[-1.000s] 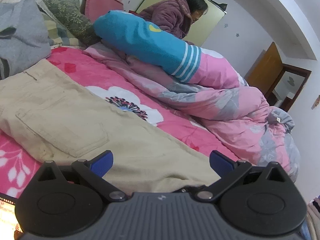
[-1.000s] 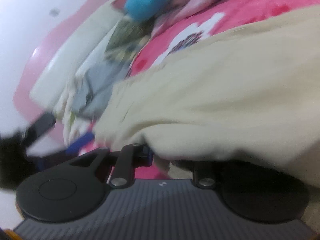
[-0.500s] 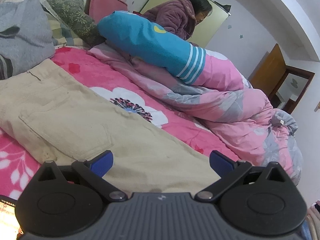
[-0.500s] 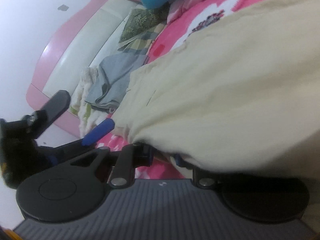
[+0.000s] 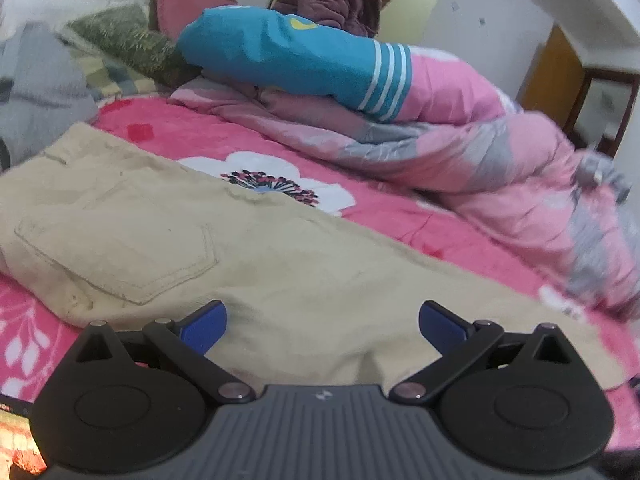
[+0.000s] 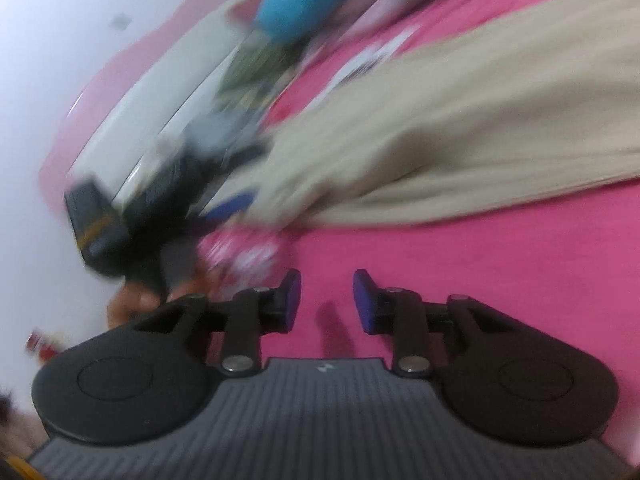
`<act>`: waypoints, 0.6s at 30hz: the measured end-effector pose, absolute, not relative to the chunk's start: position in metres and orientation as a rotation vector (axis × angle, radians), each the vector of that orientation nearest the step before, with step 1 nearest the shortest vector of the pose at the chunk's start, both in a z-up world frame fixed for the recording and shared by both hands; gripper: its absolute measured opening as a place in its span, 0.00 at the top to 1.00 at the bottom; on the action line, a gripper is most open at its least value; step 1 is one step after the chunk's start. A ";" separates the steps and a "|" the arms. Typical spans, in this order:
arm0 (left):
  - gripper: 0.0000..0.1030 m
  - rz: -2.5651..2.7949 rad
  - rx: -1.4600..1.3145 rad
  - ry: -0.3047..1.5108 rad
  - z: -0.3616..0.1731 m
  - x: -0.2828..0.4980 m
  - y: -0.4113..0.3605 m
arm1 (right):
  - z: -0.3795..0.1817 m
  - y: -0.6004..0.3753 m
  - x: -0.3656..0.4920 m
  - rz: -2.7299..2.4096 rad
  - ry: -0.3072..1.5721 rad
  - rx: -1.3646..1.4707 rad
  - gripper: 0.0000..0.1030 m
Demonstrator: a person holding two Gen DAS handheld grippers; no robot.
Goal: Fold clothes
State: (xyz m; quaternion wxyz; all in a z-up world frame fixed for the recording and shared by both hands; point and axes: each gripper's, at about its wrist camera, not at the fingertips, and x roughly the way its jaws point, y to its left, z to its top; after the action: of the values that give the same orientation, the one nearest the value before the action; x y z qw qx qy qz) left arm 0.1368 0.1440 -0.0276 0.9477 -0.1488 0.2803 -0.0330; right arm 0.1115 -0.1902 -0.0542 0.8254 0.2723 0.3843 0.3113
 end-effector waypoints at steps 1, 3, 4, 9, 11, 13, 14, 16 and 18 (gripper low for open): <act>0.00 -0.059 -0.281 0.572 -0.029 0.137 0.140 | -0.051 -0.210 0.108 0.592 0.793 0.590 0.71; 0.00 -0.042 -0.245 0.579 -0.031 0.139 0.134 | -0.043 -0.251 0.101 0.443 0.740 0.631 0.70; 0.00 -0.034 -0.228 0.581 -0.032 0.139 0.132 | -0.042 -0.272 0.099 0.370 0.721 0.676 0.69; 0.00 -0.026 -0.156 0.569 -0.030 0.136 0.119 | -0.050 -0.345 0.096 0.142 0.684 0.893 0.67; 0.00 -0.041 -0.137 0.556 -0.027 0.133 0.115 | -0.057 -0.355 0.099 0.130 0.688 0.948 0.67; 0.00 -0.058 -0.120 0.538 -0.024 0.128 0.112 | -0.061 -0.353 0.104 0.160 0.705 0.956 0.67; 0.00 -0.065 -0.104 0.532 -0.023 0.126 0.109 | -0.062 -0.349 0.107 0.178 0.715 0.939 0.67; 0.00 -0.072 -0.059 0.517 -0.022 0.120 0.104 | -0.059 -0.334 0.112 0.227 0.723 0.860 0.67; 0.01 -0.089 -0.007 0.505 -0.022 0.116 0.096 | -0.049 -0.302 0.119 0.282 0.713 0.694 0.67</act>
State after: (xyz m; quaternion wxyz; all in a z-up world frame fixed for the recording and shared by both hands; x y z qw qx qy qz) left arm 0.1162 0.0964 -0.0216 0.9673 -0.0032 0.2499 -0.0441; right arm 0.1194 -0.3024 -0.0485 0.8692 0.3319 0.3409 0.1348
